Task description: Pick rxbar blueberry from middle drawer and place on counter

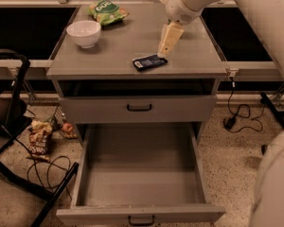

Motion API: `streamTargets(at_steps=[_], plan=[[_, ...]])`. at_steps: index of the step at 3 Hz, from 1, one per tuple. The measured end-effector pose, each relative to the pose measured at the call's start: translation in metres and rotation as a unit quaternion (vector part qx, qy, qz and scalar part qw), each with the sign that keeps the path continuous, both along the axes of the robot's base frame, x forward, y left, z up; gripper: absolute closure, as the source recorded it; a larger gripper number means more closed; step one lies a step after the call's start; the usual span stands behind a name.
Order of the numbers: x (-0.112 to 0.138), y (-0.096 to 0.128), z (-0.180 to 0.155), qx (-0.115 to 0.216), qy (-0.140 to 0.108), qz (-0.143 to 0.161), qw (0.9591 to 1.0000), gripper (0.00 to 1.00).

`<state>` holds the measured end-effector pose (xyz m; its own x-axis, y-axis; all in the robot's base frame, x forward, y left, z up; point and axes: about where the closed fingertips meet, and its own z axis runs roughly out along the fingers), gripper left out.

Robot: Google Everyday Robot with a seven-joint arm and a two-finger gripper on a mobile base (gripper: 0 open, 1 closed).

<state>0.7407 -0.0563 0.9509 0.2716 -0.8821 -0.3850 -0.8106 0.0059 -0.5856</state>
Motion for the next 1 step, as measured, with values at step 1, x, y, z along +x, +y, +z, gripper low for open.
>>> streamTargets(at_steps=[1], plan=[[-0.0228,-0.0304,0.0472,0.015,-0.067,-0.012,0.9976,0.00]])
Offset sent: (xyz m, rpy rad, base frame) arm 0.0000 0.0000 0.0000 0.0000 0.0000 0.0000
